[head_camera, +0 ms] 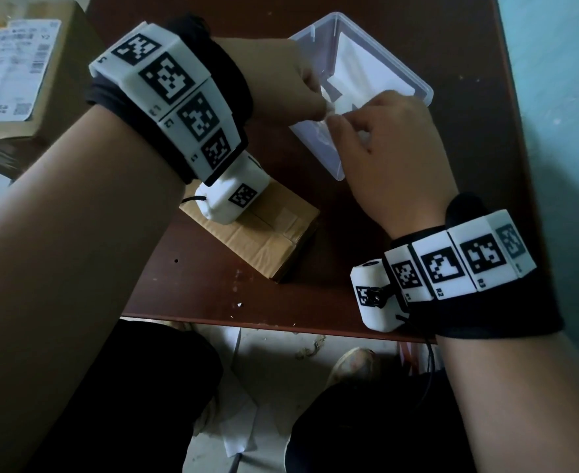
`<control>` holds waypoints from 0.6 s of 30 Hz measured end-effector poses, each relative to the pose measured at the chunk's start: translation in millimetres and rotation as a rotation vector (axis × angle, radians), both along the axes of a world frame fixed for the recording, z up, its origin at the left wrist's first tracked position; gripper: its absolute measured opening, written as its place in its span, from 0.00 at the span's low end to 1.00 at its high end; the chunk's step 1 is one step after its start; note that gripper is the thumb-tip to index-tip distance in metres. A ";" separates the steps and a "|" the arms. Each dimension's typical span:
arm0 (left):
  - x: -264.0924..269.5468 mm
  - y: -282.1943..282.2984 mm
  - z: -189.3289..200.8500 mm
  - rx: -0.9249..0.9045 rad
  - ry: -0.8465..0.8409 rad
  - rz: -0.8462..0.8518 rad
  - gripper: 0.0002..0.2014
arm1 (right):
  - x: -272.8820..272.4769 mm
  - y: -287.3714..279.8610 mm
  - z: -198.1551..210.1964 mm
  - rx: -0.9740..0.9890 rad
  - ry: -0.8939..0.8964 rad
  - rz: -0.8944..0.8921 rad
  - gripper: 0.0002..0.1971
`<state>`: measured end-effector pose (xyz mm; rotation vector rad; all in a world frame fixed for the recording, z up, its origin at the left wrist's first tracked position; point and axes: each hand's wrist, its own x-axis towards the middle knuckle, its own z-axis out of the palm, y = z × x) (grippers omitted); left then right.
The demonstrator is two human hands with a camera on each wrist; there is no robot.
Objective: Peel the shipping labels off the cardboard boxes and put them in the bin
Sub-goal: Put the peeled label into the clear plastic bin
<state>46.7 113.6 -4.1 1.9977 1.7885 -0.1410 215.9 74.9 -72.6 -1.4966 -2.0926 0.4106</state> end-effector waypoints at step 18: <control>-6.3 1.9 2.8 0.135 -0.131 0.074 0.17 | 7.8 2.8 6.7 0.123 0.161 -0.112 0.10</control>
